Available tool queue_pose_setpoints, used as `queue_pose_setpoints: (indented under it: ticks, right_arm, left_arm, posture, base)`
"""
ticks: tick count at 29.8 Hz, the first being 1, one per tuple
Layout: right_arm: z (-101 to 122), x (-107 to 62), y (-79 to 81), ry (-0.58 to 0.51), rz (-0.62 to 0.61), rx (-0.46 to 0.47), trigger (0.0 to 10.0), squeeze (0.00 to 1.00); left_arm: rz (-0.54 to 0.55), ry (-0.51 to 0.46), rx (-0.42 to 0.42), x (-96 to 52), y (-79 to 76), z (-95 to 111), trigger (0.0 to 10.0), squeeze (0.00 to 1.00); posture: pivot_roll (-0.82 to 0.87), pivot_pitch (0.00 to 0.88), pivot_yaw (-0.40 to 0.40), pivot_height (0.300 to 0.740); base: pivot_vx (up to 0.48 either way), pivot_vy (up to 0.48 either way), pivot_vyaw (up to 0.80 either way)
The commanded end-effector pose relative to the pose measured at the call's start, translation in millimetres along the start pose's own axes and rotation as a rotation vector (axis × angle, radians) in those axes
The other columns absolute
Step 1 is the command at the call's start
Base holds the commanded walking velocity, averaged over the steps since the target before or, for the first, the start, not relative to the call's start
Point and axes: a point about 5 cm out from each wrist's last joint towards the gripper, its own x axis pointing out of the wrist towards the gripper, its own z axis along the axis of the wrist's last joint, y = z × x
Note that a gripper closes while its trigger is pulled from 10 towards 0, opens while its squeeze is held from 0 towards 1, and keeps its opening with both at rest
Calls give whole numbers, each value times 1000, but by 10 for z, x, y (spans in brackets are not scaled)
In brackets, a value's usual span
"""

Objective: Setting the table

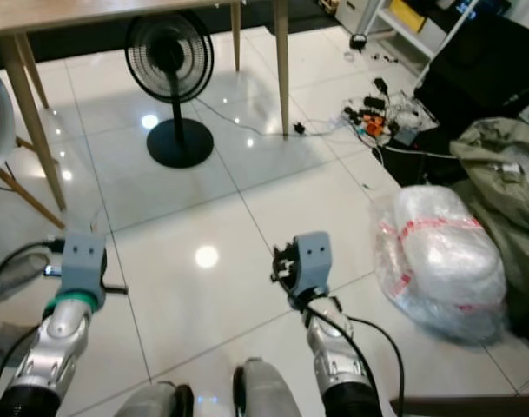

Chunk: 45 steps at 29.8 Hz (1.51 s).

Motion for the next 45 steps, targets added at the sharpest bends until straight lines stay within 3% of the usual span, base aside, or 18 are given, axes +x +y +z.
queue_pose_setpoints:
  ticks: [1,9,28,45]
  right_arm:
    - [42,-2,-94,-15,-56,-12,10000,0]
    - [224,59,-105,-75,-51,-37,10000,0]
    - [228,52,-91,-70,-67,-20,10000,0]
    - [411,104,-54,-129,-69,2,10000,0]
  left_arm:
    - [-9,-32,8,8,8,78,10000,0]
    - [-37,-149,19,78,-6,403,10000,0]
    - [-36,-168,15,67,19,492,10000,0]
    - [-9,-259,40,81,119,769,10000,0]
  posture:
    - [-103,69,27,740]
    - [-98,66,26,740]
    - [-94,77,26,740]
    - [-83,80,28,740]
  base:
    - [465,0,0]
    - [465,0,0]
    - [466,0,0]
    - [467,0,0]
